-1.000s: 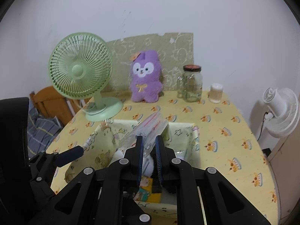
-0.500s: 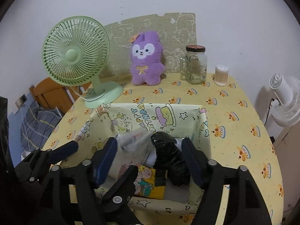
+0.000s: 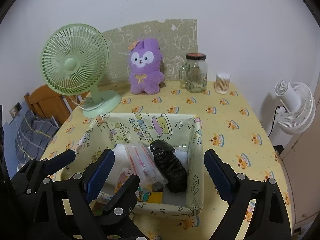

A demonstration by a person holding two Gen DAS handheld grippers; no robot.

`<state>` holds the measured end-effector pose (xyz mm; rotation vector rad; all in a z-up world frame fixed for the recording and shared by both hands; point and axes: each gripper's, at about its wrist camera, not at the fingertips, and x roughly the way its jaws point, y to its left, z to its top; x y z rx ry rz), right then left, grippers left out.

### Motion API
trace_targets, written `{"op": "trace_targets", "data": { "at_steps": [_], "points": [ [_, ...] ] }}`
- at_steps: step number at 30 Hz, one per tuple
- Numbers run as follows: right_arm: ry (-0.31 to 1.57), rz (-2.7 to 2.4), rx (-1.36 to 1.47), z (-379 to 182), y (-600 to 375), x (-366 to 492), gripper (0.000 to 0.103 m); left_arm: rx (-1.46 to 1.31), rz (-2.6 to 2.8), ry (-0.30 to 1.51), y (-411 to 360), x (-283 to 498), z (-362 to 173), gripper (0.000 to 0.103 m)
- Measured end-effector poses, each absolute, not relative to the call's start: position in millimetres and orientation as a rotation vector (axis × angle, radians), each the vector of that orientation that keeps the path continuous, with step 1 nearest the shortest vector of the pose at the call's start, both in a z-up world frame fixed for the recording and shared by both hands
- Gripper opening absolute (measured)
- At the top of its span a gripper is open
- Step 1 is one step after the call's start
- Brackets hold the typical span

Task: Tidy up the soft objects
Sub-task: 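Lower the yellow pouch into the box with the left tool while the right tool releases the clear bag inside, then withdraw both tools from the box toward the items on the table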

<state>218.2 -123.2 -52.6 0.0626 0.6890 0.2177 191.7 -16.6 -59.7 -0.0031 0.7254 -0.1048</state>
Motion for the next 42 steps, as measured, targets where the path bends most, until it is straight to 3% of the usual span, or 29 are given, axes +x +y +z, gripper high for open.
{"op": "trace_targets", "data": {
  "at_steps": [42],
  "points": [
    [0.507, 0.151, 0.048, 16, -142, 87, 0.102, 0.033, -0.125, 0.549, -35, 69, 6, 0.103]
  ]
}}
